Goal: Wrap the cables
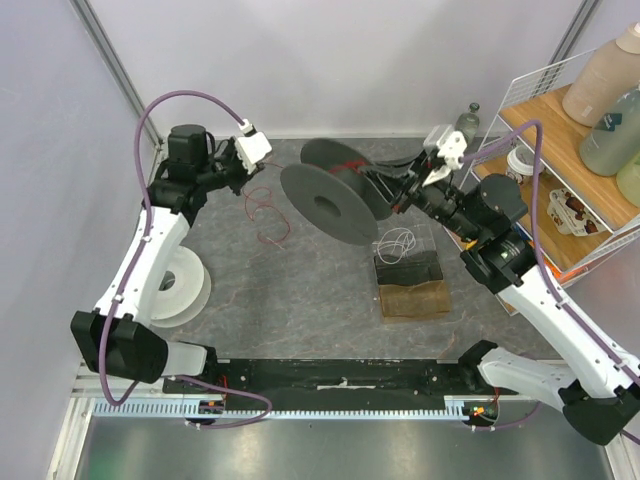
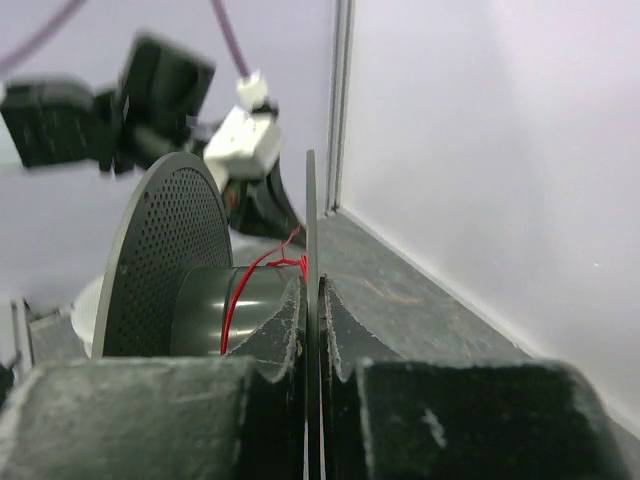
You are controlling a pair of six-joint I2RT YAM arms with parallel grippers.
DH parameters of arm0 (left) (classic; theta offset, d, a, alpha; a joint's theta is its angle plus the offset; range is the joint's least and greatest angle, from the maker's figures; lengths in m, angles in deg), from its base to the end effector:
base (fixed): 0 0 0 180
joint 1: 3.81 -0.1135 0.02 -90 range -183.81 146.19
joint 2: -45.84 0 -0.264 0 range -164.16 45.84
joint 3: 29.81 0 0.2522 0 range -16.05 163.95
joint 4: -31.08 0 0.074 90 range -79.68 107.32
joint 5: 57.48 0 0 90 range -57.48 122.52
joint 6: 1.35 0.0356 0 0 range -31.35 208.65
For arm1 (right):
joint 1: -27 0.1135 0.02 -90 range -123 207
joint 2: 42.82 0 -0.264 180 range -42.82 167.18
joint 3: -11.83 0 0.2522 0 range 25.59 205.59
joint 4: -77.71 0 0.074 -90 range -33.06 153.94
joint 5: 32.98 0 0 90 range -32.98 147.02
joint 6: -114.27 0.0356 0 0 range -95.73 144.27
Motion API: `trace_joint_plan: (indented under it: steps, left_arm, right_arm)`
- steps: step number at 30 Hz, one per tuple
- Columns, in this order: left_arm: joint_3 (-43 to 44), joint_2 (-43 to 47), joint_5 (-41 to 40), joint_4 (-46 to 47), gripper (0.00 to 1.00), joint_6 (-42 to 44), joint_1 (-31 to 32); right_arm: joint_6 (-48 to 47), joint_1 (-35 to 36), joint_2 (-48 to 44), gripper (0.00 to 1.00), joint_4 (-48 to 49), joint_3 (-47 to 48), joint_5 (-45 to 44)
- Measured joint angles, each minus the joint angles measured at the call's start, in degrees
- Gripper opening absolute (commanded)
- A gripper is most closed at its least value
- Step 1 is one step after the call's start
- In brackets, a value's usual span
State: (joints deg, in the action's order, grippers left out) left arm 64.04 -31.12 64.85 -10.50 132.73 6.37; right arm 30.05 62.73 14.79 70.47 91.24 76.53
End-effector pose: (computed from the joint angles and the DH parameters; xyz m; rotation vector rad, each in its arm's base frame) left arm 0.2883 -0.0711 0.4005 1.1823 1.5322 -0.1721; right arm 0.1691 0.1363 0.4571 -0.6374 1.2240 0.8338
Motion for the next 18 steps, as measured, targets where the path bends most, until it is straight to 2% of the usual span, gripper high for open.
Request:
trace_joint_plan:
  steps: [7, 13, 18]
  left_arm:
    - [-9.9, 0.5, 6.7, 8.2, 0.02, -13.6, 0.0]
    - [-20.3, 7.2, 14.4, 16.1, 0.02, -28.6, 0.4]
    - [-23.3, 12.0, 14.9, 19.1, 0.02, -36.3, 5.6]
  right_arm:
    - [13.6, -1.5, 6.6, 0.00, 1.6, 7.0, -11.8]
    - [20.9, -2.0, 12.5, 0.00, 1.2, 11.3, -22.9]
    - [27.3, -1.9, 16.8, 0.00, 0.0, 14.8, -29.1]
